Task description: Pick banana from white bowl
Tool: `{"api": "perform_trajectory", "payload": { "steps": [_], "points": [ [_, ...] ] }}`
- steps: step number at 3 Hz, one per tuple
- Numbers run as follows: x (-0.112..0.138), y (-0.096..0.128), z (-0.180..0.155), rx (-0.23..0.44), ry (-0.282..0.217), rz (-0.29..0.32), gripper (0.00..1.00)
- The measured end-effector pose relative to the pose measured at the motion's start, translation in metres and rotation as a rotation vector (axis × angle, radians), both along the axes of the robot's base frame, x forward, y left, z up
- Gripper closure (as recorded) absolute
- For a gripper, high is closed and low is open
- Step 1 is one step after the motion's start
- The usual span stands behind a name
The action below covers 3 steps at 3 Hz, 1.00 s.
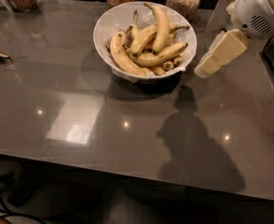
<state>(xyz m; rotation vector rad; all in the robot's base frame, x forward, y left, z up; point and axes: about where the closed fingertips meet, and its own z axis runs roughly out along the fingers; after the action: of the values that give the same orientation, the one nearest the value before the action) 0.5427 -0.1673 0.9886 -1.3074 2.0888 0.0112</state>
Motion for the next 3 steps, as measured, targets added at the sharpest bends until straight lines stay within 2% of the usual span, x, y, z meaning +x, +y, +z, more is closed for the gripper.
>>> {"api": "perform_trajectory", "payload": {
  "steps": [1,2,3],
  "points": [
    [0.0,0.0,0.0,0.0,0.0,0.0,0.0],
    [0.0,0.002,0.003,0.02,-0.025,-0.005,0.0],
    [0.015,0.024,0.001,0.106,-0.079,0.01,0.0]
  ]
}}
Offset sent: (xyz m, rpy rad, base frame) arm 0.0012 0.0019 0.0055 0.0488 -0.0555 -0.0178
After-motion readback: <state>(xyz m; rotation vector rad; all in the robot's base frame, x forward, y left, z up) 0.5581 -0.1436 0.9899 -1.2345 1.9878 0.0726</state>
